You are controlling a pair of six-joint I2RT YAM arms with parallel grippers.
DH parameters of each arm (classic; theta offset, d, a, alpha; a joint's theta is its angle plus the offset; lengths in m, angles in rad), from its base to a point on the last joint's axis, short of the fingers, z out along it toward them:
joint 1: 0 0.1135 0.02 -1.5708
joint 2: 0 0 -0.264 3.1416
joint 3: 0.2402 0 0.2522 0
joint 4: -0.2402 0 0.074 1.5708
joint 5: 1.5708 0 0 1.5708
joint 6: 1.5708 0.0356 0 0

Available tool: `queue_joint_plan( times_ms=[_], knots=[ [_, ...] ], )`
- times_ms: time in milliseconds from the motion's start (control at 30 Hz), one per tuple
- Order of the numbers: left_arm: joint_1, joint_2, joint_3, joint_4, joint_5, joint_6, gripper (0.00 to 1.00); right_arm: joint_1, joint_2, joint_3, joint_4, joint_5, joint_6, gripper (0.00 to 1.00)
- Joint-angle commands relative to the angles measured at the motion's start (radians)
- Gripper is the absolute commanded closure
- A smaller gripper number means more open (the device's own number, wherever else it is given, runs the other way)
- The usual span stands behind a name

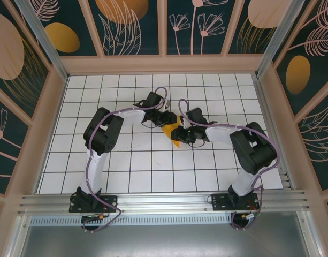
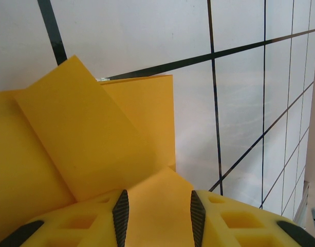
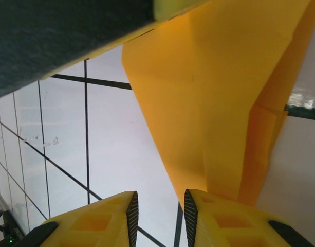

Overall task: Fold a paper plane with a square sheet of paper (fold left side to right side)
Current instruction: Fourth fold the wing at the center of the table.

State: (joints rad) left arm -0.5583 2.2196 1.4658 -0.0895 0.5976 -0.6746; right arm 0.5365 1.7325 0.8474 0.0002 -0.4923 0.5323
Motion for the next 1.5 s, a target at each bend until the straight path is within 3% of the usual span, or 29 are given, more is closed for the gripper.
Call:
queue_joint_plan(
  times_ms=[0,333,767,1467],
  knots=[
    [-0.018,0.06,-0.034,-0.067,-0.065,0.008,0.6,-0.002,0.025,-0.023,-0.024,0.015,-0.009,0.67],
    [-0.018,0.061,-0.029,-0.074,-0.073,0.01,0.6,0.0,0.032,-0.042,-0.052,0.026,-0.015,0.68],
    [-0.018,0.064,-0.02,-0.09,-0.086,0.018,0.6,0.035,0.028,-0.085,-0.21,0.09,-0.041,0.79],
    [-0.018,0.069,-0.013,-0.102,-0.1,0.022,0.59,0.091,-0.087,-0.199,-0.357,0.108,-0.051,0.8]
  ],
)
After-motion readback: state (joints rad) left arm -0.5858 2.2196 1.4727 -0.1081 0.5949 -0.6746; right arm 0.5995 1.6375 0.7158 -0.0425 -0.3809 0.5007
